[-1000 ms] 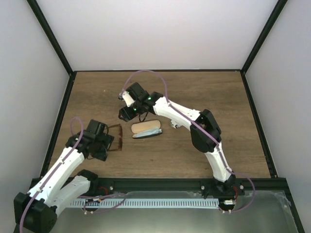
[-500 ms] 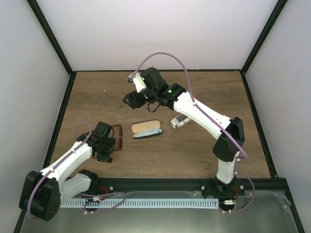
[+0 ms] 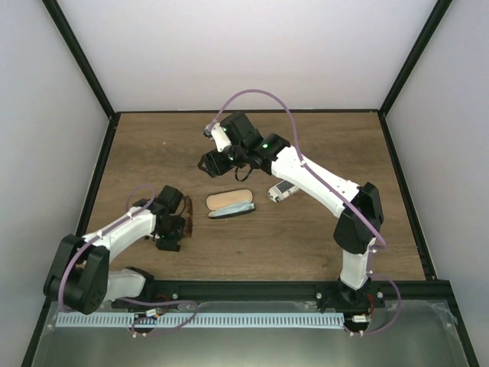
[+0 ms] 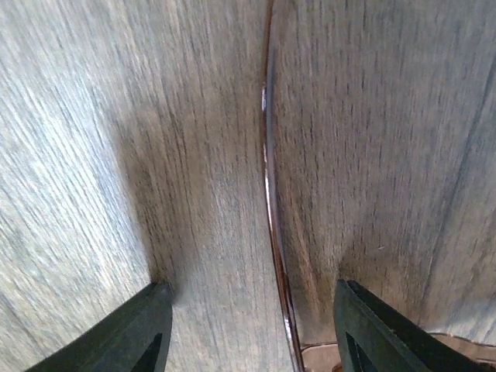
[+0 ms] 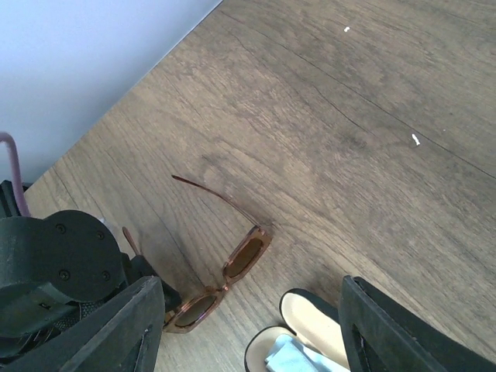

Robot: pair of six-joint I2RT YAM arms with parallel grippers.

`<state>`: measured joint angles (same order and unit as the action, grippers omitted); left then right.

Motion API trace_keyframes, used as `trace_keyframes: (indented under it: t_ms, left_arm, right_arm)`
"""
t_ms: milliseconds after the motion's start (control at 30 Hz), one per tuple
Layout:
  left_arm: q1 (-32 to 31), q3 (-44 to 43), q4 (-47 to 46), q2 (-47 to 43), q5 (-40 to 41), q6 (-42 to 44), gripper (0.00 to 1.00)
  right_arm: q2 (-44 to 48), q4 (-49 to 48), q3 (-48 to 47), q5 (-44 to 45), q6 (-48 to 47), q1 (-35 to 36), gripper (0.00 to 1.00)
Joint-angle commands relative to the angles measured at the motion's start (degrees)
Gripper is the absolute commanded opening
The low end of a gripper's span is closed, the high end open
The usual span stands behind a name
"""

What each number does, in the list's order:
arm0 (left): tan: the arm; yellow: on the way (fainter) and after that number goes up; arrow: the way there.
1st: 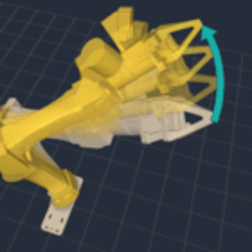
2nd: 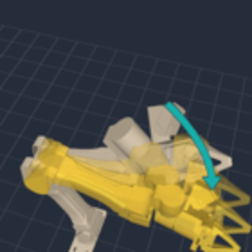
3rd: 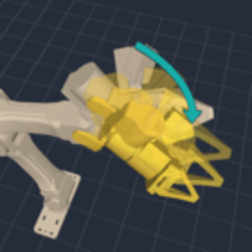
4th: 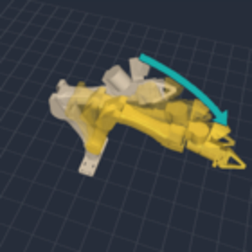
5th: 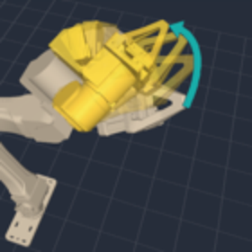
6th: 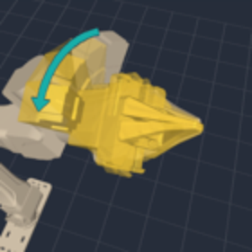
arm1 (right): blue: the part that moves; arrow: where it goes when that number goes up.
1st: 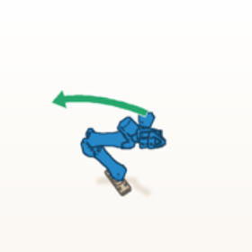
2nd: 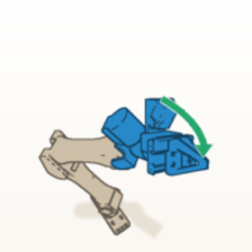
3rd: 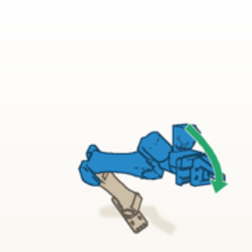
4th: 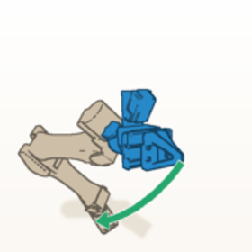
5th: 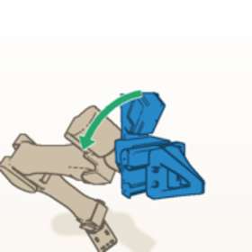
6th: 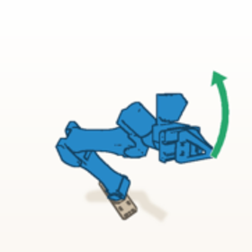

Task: Organize the sunglasses
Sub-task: Pick up the sunglasses from the center of the board.

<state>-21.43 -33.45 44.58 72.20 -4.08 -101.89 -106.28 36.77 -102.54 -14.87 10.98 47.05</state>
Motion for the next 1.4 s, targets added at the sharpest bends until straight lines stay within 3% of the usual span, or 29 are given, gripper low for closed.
trace_keyframes:
  t_ms: [0,100,267,400,567,733,867,1033,1200,1367]
  left_arm:
    - [0.03,-1.39,-1.11,2.69,-1.16,0.52,0.5]
    - [0.11,-1.33,-1.32,3.82,-0.5,2.49,0.27]
    - [0.3,-0.44,-1.02,3.11,0.44,4.52,0.05]
    - [0.63,-0.97,0.05,-0.58,3.59,7.09,0.04]
    - [0.61,-9.58,8.47,-6.12,16.33,11.86,0.04]
    - [0.69,-13.71,11.12,-10.03,21.16,12.67,0.04]
    - [0.69,-14.95,5.13,-11.05,24.14,19.45,0.04]
    - [0.44,-15.24,-9.86,-7.08,21.18,37.49,0.04]
    - [-1.29,-17.74,-18.15,-1.54,22.8,53.08,0.04]
    - [-3.86,-21.25,-20.8,4.81,23.85,58.29,0.04]
  right_arm:
    - [1.79,0.26,0.27,1.12,-0.35,-0.67,0.64]
    - [2.42,0.01,1.43,0.99,-0.37,-1.02,0.64]
    - [2.83,-0.59,2.9,0.11,-0.15,-1.51,0.64]
    - [2.76,-0.7,3.19,-0.41,-0.05,-1.67,0.64]
    - [3.23,-1.26,4.48,-0.56,-0.01,-2.31,0.64]
    - [3.81,-2.13,7.22,-1.81,4.23,-5.4,0.63]
    - [6.42,-4.06,13.83,-2.52,9.4,-10.14,0.61]
    - [11.56,-6.87,21.73,-3.87,14.57,-17.2,0.6]
    - [14.36,-8.97,25.43,-7.28,17.65,-22.69,0.61]
    - [15.63,-9.73,28.04,-7.97,18.28,-23.56,0.6]
